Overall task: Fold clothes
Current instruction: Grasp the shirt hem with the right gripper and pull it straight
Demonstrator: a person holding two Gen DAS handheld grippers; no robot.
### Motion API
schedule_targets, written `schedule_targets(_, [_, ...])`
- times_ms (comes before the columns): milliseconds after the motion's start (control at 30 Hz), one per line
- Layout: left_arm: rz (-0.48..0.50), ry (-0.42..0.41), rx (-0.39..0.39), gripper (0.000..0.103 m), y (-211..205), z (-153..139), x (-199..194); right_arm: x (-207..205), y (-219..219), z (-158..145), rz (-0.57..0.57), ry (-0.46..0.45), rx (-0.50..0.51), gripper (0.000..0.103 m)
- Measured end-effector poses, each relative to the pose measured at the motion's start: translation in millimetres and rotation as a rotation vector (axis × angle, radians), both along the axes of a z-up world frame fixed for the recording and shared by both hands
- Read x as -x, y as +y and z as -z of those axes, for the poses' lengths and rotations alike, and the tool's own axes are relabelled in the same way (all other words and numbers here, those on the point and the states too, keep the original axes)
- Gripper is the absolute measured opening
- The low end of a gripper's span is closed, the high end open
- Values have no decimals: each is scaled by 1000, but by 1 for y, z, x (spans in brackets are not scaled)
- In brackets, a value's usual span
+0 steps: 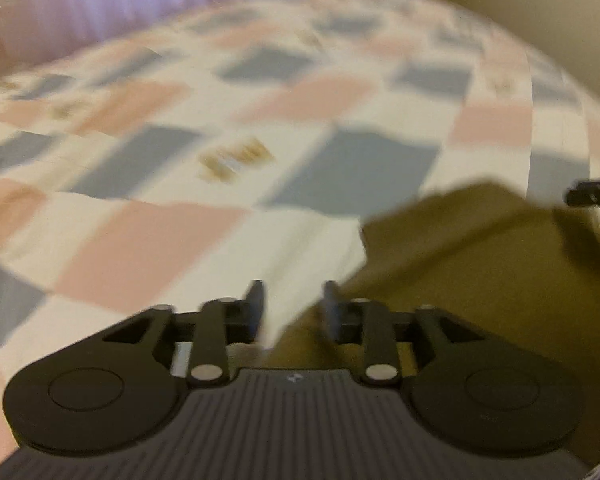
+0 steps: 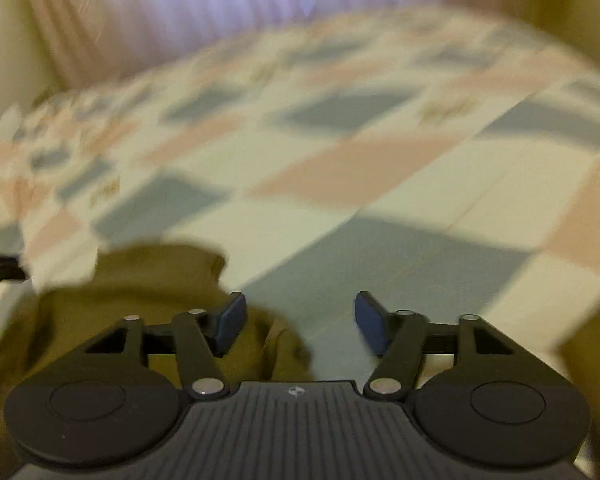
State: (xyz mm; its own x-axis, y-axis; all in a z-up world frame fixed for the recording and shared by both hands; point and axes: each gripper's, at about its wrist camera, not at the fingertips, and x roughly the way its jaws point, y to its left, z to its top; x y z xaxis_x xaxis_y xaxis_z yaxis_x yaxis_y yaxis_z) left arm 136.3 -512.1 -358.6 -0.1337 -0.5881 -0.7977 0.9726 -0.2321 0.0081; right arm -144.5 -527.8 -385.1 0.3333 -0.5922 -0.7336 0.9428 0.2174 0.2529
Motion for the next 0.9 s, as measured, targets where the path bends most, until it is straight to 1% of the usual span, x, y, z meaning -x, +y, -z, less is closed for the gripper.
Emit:
schedule_targets(33, [-22,18,13,32,16,-15,-12,9,17,-10,11,-48,-11,63])
schedule_targets(67, [-40,44,7,32,35,-26,-26,19,39,-20,17,-104,-32,63])
schedule_targets(100, [-62,69,-11,32,59,-34,-41,27,62,-27,20,-150,-61,63])
schedule_targets(133, [-85,93,-44,32,87,-38,-56,31,89,-29,15,-175,-109,63])
schedule_targets(167, [-106,121,-92,32,114,-37,-66,36,121,-30,8,-188,-171,63])
schedule_targets(233, [-163,195,-223,32,174,-26,-81,42,181,-27,-2,-190,-300,63])
schedule_targets(300, [-237,271,-344,32,236,-11,-85,49,247,-16,11,-193,-459,63])
schedule_targets(333, [-273,306,-387,32,261,-6,-85,51,279,-10,24,-189,-528,63])
schedule_targets(400, [-337,349,-455,32,306,6,-81,55,329,-3,63,-166,-607,63])
schedule_targets(467, [-375,384,-498,32,337,15,-74,60,362,6,92,-169,-646,63])
schedule_targets(567, [-375,404,-507,32,363,26,-60,56,382,25,61,-182,-671,63])
schedule_targets(600, [-378,406,-508,32,370,30,-55,54,383,31,41,-209,-671,60])
schedule_targets(633, [-387,403,-506,32,375,33,-51,50,382,37,30,-233,-668,54])
schedule_targets(700, [-423,406,-493,32,383,36,-47,48,373,45,42,-288,-678,4])
schedule_targets(767, [-468,412,-468,32,389,36,-45,55,366,41,52,-302,-678,3])
schedule_targets(800, [-486,412,-451,32,391,34,-43,63,364,32,41,-290,-654,2])
schedule_targets(833, [-496,412,-429,32,391,31,-40,75,361,24,46,-278,-636,2])
schedule_targets(900, [-494,419,-399,32,391,29,-34,109,353,11,101,-251,-608,2])
